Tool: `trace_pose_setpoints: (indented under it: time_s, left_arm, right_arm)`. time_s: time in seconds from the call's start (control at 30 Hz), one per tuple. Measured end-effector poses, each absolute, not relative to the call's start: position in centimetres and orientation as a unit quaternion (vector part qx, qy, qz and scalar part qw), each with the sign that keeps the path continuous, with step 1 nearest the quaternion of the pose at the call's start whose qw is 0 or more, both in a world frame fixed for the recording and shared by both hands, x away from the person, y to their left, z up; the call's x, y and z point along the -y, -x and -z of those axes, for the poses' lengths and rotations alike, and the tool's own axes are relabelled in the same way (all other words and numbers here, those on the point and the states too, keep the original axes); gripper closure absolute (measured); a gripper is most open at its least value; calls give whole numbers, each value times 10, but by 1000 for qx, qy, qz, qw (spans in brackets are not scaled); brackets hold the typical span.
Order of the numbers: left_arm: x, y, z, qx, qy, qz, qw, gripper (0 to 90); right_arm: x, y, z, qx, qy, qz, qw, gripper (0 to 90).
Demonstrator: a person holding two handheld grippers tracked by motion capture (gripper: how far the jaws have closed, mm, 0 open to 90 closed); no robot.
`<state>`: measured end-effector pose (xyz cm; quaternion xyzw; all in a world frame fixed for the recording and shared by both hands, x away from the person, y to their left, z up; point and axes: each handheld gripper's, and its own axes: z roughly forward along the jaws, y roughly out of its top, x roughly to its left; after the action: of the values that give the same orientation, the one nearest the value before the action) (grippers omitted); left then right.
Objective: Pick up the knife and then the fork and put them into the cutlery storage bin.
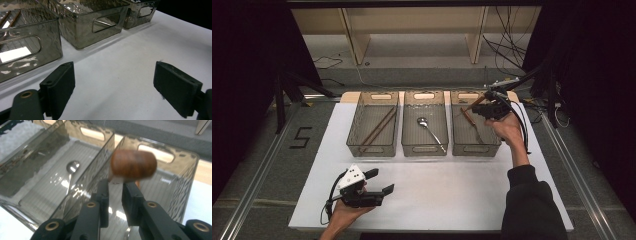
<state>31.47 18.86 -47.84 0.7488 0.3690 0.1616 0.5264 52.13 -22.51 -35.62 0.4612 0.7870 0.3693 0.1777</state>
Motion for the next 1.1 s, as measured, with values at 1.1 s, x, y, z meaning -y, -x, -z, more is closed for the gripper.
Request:
trace_pose_setpoints:
  time_s: [1.1]
  left_arm:
    - [-188,-314,478,-366,-751,-162,525,172]
  right_arm:
    - [227,-529,368,-772,-494,-372,143,767]
